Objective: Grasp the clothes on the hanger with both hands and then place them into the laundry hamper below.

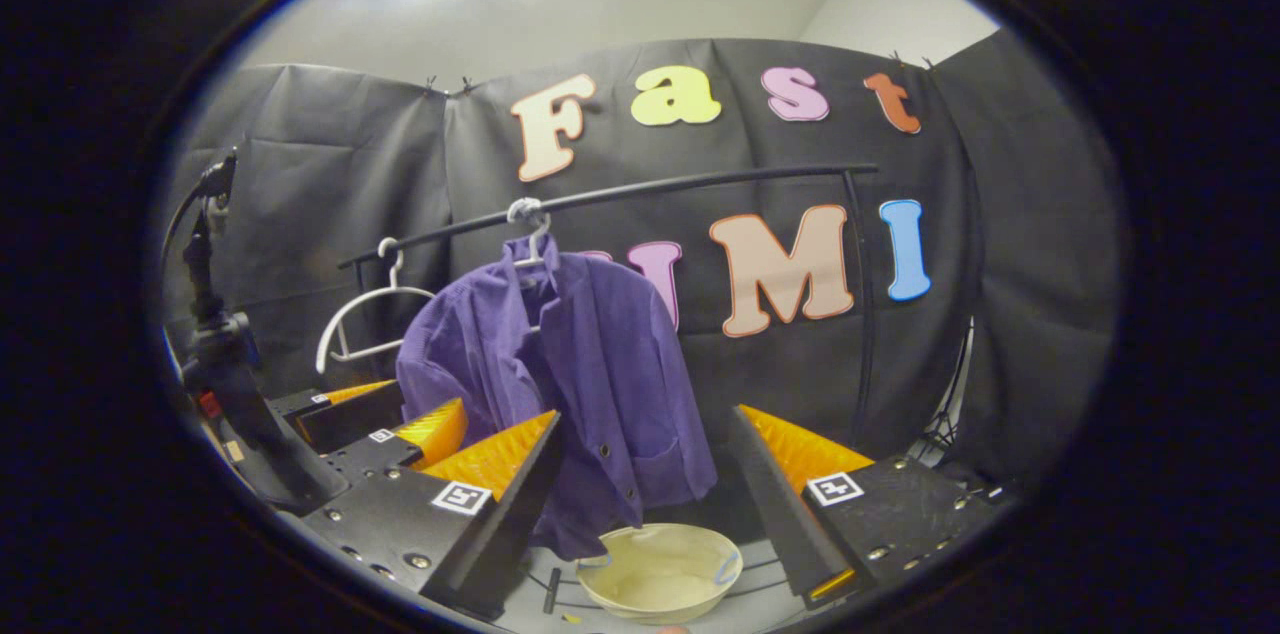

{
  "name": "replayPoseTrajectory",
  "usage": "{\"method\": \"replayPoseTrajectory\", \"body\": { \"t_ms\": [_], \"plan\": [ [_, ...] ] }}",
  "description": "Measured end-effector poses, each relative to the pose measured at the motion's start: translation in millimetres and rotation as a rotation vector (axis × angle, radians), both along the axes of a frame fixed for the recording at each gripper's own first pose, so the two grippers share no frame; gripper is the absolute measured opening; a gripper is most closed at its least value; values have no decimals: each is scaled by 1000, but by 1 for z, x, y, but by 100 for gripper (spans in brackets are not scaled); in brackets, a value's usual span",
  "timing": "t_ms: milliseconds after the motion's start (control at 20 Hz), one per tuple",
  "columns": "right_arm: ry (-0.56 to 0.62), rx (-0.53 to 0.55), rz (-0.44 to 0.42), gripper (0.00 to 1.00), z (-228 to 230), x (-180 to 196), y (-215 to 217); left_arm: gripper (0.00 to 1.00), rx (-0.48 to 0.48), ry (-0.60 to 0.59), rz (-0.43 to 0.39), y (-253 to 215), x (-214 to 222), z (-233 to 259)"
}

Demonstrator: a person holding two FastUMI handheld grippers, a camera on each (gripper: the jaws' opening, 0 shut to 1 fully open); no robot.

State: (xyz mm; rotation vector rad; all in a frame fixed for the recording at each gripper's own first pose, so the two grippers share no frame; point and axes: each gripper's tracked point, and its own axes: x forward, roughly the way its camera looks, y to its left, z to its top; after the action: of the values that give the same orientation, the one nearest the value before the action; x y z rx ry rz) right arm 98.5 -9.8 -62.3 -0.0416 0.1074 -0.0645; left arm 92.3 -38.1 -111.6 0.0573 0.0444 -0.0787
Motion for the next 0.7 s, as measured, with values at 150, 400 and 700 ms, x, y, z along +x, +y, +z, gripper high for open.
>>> {"method": "replayPoseTrajectory", "body": {
  "t_ms": [150, 400, 700],
  "plan": [
    [41, -38, -34, 100, -12, 25, -12, 95, -17, 16, -19, -21, 35, -25],
    [85, -54, -69, 100, -31, 74, -28, 99, 11, 79, 48, -24, 91, -69],
    [124, 12, 75, 99, -70, 149, 16, 75, 1, 111, -18, -3, 110, -81]
  ]
}}
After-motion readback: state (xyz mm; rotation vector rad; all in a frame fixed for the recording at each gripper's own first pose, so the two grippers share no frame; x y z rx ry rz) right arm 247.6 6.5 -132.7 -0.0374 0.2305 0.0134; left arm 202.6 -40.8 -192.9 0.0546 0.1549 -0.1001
